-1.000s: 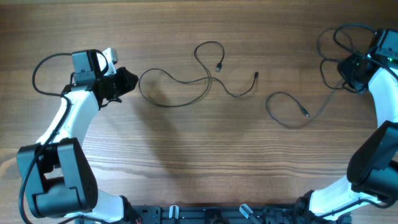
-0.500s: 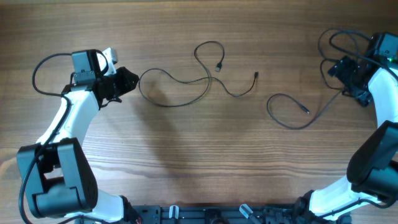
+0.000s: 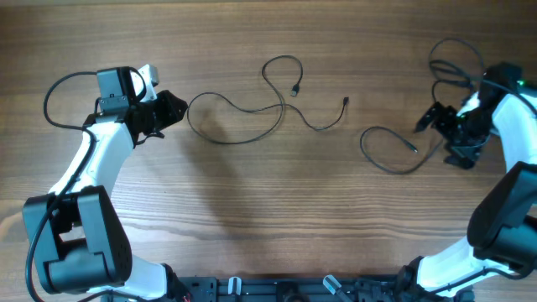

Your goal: Untangle cables

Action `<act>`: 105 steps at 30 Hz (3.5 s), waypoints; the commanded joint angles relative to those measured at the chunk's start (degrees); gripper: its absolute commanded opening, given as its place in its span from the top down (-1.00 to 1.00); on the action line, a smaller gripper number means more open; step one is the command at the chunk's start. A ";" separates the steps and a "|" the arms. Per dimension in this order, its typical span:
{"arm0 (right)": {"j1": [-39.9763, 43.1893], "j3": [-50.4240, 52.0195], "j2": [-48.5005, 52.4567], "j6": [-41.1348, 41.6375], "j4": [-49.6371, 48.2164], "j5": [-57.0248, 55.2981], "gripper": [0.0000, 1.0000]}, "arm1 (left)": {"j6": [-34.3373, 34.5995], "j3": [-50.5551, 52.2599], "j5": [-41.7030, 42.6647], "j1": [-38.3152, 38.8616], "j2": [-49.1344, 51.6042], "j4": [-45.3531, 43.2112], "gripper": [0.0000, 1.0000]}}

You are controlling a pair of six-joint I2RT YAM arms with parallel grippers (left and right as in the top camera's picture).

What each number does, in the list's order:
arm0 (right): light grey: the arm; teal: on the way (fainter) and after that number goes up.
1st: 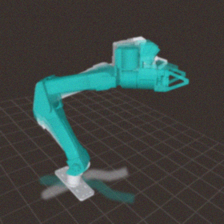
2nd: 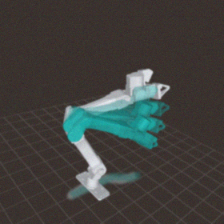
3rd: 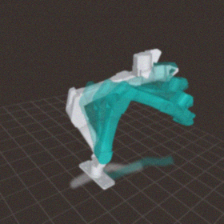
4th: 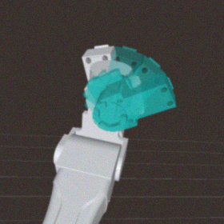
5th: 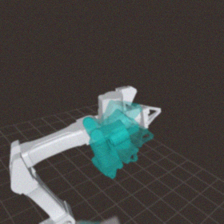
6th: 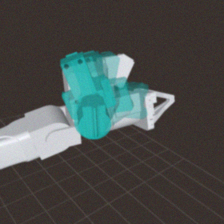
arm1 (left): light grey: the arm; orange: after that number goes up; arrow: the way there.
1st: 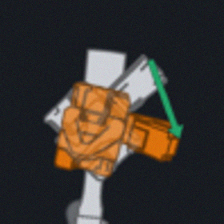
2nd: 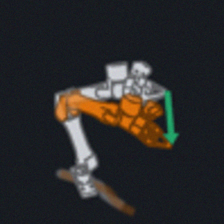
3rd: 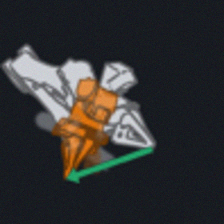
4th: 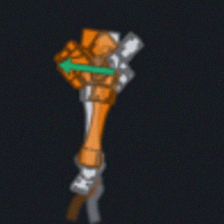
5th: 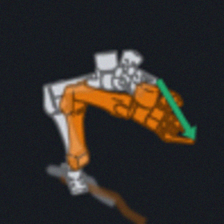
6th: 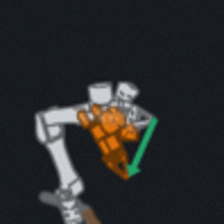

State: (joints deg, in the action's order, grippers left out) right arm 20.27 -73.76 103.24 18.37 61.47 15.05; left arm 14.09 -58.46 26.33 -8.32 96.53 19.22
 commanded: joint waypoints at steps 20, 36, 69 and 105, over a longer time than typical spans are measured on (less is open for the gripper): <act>-24.02 10.80 1.36 3.13 -33.64 12.79 -1.00 | -0.11 0.33 -0.46 -0.15 0.28 -0.15 0.50; -26.95 10.84 1.36 0.70 -20.68 -10.01 -0.99 | -0.11 0.33 -0.46 -0.15 0.28 -0.15 0.49; -13.97 10.88 2.21 12.04 -24.37 -5.68 -0.99 | -0.09 0.33 -0.46 -0.15 0.28 -0.13 0.49; -46.88 10.88 4.24 27.26 -47.25 -0.33 -0.99 | -0.09 0.33 -0.46 -0.15 0.28 -0.15 0.49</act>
State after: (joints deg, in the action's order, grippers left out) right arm -24.43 -63.02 105.93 40.03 16.58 14.15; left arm 14.09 -58.46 26.35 -8.32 96.53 19.22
